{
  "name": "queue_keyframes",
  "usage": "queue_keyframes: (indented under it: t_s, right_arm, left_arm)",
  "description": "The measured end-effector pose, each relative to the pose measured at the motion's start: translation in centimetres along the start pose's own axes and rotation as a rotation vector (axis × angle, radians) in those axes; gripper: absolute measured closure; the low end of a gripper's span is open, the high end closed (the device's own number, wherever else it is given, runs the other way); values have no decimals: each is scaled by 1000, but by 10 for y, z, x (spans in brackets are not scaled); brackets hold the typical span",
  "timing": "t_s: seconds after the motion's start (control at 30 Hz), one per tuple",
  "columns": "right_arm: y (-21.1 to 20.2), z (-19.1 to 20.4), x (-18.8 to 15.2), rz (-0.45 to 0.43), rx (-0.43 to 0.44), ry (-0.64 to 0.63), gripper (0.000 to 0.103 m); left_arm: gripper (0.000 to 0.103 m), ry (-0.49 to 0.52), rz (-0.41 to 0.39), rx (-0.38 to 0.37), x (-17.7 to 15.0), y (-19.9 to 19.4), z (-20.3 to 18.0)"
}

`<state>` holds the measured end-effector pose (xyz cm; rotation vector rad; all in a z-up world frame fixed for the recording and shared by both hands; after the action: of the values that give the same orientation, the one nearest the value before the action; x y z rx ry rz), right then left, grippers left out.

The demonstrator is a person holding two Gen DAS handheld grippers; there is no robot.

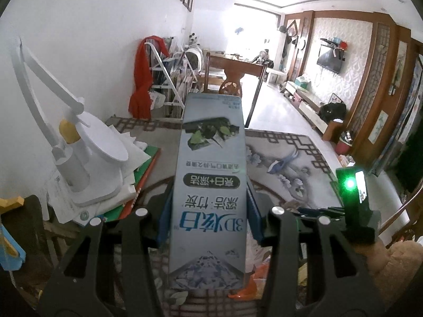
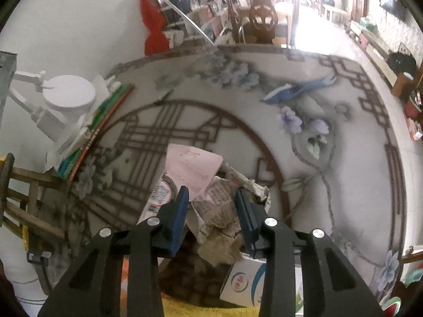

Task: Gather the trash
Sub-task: 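Grasp the crumpled newspaper with the right gripper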

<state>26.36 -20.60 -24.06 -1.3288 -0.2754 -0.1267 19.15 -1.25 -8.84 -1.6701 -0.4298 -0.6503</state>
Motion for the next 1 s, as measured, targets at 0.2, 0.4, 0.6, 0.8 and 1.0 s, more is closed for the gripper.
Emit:
queue_keyframes:
  t_s: [0.2,0.4,0.6,0.8,1.0]
  right_arm:
    - [-56,18,-18,-114,33,-28,68]
    - [-114,41,-50,-224,29,-70,68]
    - [-145,51,-87,-275,19,-72,68]
    - [-161,45,-116,-297,21,-28,67]
    - [-183,30,-147,-350,-15,24,67]
  left_arm:
    - [57,8,-21,9,-4,-17,-2]
    - [57,51,-99,53,-3,-56,-15]
    - [57,86,-197,53,-1,-107,-30]
    - [57,105,-245,33,-3,-134,-42]
    - [57,128,-178,-28,-19,-119,-57]
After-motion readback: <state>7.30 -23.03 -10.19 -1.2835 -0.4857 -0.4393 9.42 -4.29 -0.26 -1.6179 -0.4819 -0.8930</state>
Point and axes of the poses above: each gripper's, at about its wrist camera, not at the fingertips, and y roughly the way its jaws point, z to its left, x to its top, the point moved 5 cm from there along y, roughly the way its jaws point, and after that the axes turned 15 degrees about z, right-handed, at the moved point
